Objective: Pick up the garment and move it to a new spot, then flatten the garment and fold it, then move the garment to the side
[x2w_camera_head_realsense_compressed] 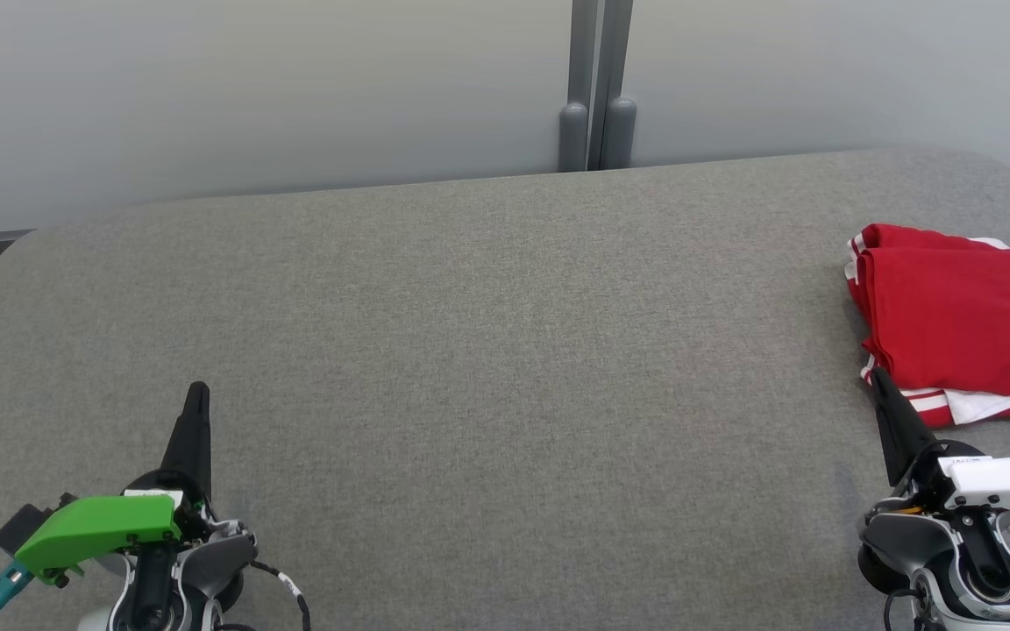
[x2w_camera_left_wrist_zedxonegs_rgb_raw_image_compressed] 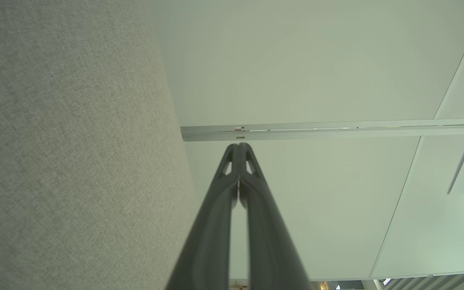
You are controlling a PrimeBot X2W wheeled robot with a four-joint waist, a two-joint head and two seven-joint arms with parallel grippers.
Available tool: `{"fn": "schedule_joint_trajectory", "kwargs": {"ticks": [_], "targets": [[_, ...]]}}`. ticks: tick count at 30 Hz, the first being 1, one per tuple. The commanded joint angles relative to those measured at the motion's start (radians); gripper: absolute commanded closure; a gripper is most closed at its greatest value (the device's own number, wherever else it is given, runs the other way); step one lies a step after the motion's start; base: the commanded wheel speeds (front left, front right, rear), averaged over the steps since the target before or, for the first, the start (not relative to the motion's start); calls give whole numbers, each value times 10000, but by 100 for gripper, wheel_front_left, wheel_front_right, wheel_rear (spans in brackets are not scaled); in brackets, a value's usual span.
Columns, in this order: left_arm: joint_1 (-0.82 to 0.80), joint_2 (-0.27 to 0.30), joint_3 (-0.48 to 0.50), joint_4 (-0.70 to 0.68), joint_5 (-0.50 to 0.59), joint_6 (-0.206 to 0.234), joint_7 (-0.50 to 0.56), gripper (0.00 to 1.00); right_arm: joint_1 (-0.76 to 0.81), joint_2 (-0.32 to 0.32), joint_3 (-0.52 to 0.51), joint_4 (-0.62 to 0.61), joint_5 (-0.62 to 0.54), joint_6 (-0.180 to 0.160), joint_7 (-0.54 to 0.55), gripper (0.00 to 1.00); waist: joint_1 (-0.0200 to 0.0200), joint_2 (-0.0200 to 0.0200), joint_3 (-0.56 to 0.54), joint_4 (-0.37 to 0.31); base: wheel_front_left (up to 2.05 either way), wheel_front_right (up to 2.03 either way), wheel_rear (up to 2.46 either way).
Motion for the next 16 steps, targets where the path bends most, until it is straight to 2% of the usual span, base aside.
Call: {"fn": "schedule_joint_trajectory", "kwargs": {"ticks": [1,16], "targets": [[-136,0,30,8,37,-33,28,100,-61,-11,-23,24,-23,4,43,100,0,0,0,0,0,0,0],[-136,-2,31,8,39,-33,30,100,-65,6,-44,25,-45,4,63,100,0,0,0,0,0,0,0]]}}
